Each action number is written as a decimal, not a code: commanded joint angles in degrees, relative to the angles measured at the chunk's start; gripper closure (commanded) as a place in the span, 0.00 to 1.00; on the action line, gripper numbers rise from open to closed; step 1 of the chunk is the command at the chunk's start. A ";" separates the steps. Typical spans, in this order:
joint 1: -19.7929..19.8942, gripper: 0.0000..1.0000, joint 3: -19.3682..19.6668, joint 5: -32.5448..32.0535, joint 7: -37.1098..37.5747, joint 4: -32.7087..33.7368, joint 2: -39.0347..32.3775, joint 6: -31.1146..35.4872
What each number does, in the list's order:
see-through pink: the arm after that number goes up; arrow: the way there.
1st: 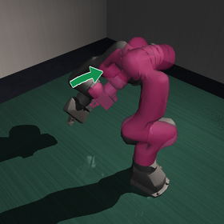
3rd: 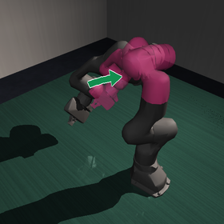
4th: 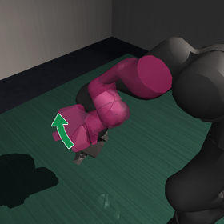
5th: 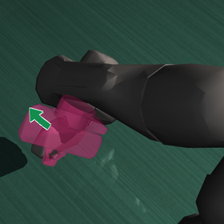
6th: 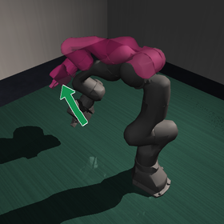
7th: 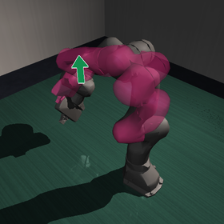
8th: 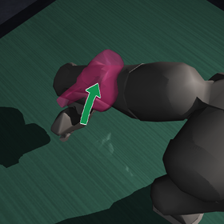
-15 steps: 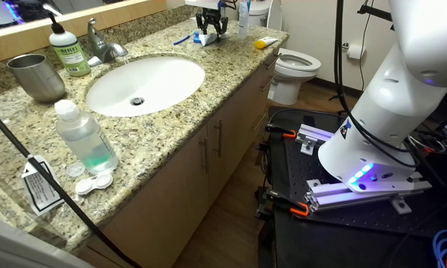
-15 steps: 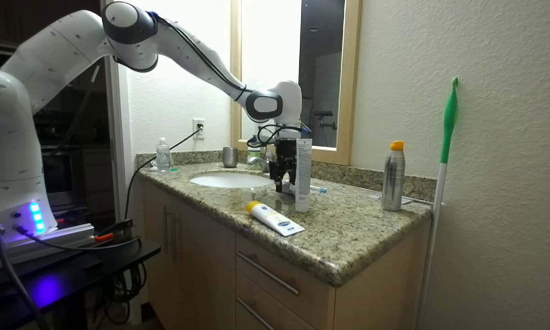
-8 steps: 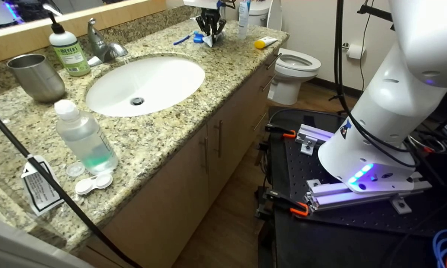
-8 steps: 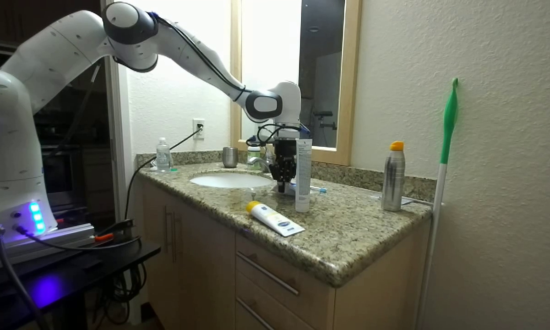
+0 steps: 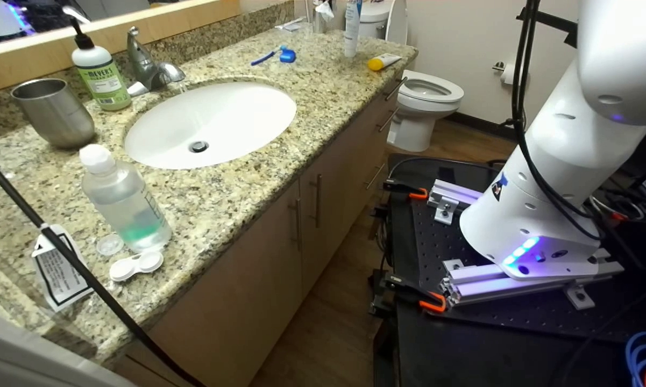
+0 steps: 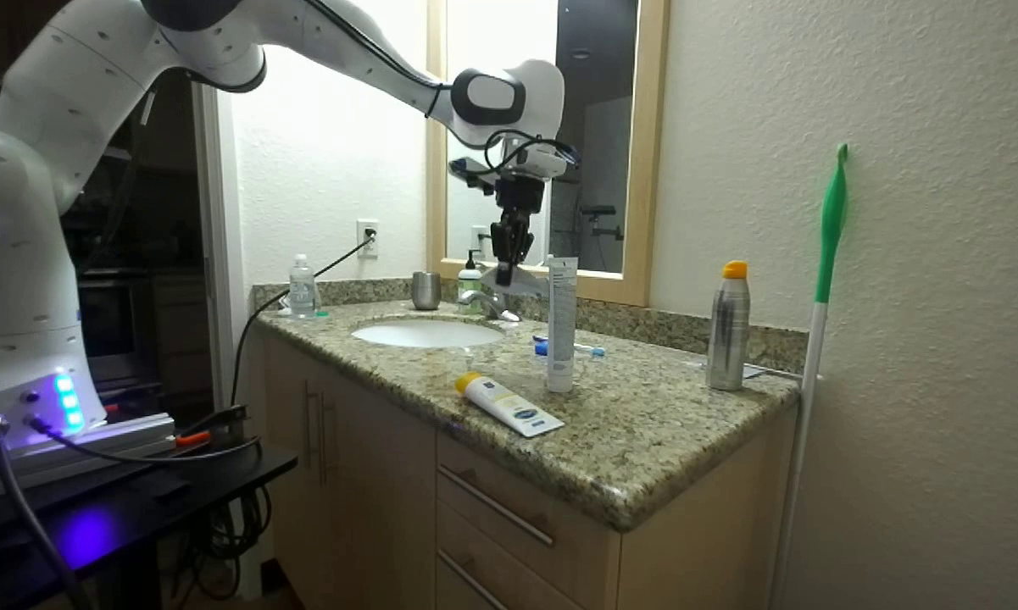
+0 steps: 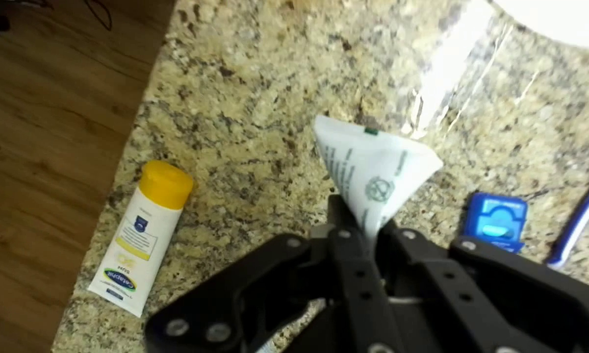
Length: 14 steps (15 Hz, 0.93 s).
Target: Wet the toothbrush with water, put it back on the counter, move the toothpaste forward then close the tap
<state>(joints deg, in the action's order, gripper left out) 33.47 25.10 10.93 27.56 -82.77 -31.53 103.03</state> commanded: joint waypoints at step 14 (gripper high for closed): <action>5.46 0.97 -5.85 8.54 -10.70 20.70 -8.77 -28.16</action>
<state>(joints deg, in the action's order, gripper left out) 39.91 19.13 17.64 13.24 -61.09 -39.12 68.10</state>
